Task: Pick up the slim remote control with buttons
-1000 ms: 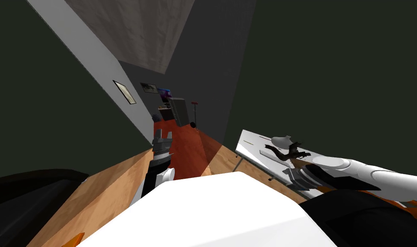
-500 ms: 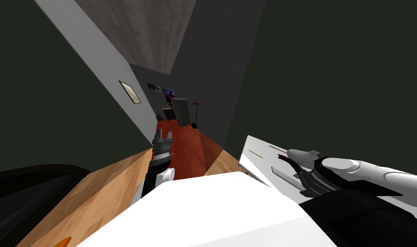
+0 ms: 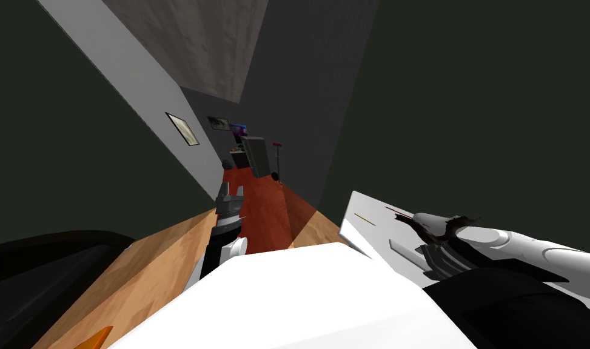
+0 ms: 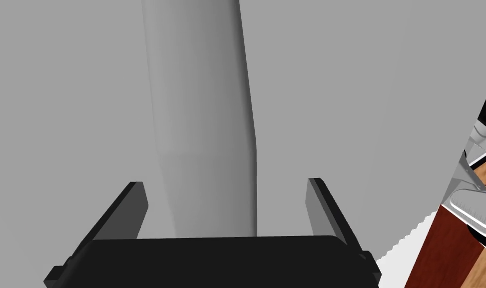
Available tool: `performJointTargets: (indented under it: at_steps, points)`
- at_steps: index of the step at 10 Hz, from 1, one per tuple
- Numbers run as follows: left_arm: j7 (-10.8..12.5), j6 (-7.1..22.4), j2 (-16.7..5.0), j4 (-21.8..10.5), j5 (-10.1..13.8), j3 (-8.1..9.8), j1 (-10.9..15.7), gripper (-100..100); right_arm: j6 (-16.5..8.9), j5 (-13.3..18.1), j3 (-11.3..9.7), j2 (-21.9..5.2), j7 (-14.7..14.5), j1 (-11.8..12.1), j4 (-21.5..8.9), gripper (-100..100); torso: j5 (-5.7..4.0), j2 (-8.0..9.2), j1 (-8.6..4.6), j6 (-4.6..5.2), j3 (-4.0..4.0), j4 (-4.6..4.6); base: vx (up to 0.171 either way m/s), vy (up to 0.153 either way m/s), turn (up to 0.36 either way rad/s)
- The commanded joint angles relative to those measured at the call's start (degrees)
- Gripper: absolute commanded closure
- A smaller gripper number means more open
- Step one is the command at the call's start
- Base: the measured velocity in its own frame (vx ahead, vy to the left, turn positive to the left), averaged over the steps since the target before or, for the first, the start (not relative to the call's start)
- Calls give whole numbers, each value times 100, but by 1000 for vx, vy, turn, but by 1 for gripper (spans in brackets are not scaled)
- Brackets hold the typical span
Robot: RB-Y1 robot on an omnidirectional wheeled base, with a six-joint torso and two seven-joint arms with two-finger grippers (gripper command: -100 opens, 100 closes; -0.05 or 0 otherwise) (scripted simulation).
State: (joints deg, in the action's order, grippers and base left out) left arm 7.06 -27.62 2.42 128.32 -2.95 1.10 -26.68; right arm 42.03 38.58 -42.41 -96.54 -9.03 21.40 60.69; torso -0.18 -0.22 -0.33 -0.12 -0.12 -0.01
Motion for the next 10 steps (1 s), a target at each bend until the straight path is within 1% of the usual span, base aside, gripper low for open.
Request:
performJointTargets:
  at_steps: [1,5,6,7,8,10]
  points:
    - [0,0,0,0,0,0,0,0,0,0,0,0,0,0,0,100,0,0,0,0,0,0,0,0,0]
    - [0,0,0,0,0,0,0,0,1,0,0,-1,1,0,1,100,-2,-5,-5,0,-3,-1,0,0,0]
    - [0,0,0,0,0,0,0,0,1,0,0,-1,1,0,1,0,-2,-5,-5,0,-3,-1,0,0,0]
    - [0,0,0,0,0,0,0,0,-9,-64,34,-197,7,-26,-144,-100,-2,-5,-5,0,-3,-1,0,7,-104]
    - [0,0,0,0,0,0,-1,0,-12,-96,38,-244,9,-31,-195,-100,2,-5,-1,2,-3,-1,0,12,-144]
    - [0,0,0,0,0,0,0,0,-21,-257,44,-427,15,-50,-427,-100,6,-3,-2,7,-2,-1,10,10,-175]
